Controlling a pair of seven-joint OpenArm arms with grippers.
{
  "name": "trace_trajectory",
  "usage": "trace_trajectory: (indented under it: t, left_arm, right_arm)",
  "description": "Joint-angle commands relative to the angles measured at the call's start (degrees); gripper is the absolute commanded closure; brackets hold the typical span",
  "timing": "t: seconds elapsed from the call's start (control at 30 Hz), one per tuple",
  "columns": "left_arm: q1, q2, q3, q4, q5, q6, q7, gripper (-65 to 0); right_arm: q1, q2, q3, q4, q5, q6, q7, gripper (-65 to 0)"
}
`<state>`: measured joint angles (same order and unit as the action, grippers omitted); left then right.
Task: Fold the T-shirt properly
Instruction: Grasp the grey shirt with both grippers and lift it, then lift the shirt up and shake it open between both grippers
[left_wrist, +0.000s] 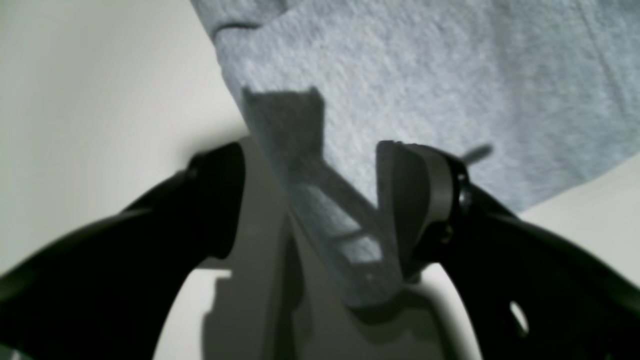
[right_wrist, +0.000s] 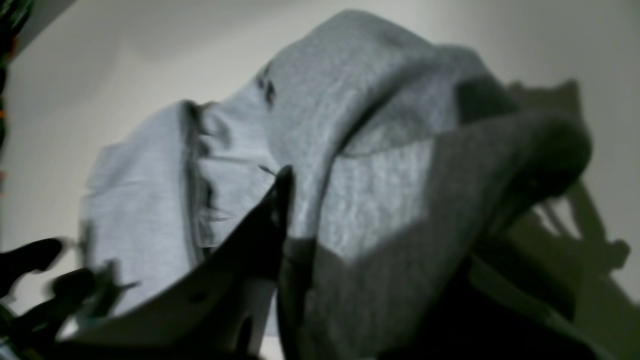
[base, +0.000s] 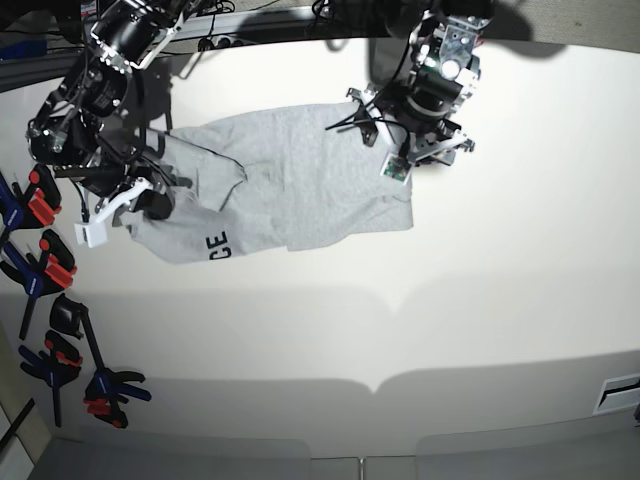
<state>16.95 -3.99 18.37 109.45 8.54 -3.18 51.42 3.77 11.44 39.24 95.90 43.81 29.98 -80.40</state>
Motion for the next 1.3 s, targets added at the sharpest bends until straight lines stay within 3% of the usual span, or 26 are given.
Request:
trace_trajectory:
  t: [0.0,0.2,0.37,0.57,0.77,1.03,1.27]
  left_arm:
    - [-0.13,0.31,0.11,-0.72,0.09,0.15,-1.57,-42.7]
    - [-0.15,0.33,0.52,-11.72,0.0,-0.02,-6.8,-42.7]
    - [-0.33,0.31,4.63,-14.49,0.04,-0.04,-9.38,-42.7]
    - [-2.86,0.33,13.18,-14.51,0.44,-0.02,-9.51,-42.7]
    - [-5.7,0.28,15.85,-14.6,0.46,0.0,-9.35,-42.7]
    - [-6.99,0.31,15.8,-14.53,0.48,0.0,-6.82,-42.7]
    - [-6.97,0.31,15.8,-9.9,3.74,0.0,-1.88,-42.8]
  right_arm:
    - [1.14,-0.11,0.07,2.91,2.93,-0.17,1.31,0.0]
    - [1.11,-5.35,0.07,9.88,2.69,0.04,2.16,0.0]
    - [1.14,-9.88,-0.96,9.99,2.71,0.0,2.34,0.0]
    - [1.29,-13.88,-8.02,9.99,2.38,-0.02,2.6,0.0]
    - [1.09,-20.15,-17.62,9.99,-3.98,-0.46,2.56,0.0]
    - [0.79,-20.44,-26.51,9.94,-12.48,-2.01,3.54,0.0]
    - [0.79,-20.44,-26.88,9.94,-13.66,-2.19,3.43,0.0]
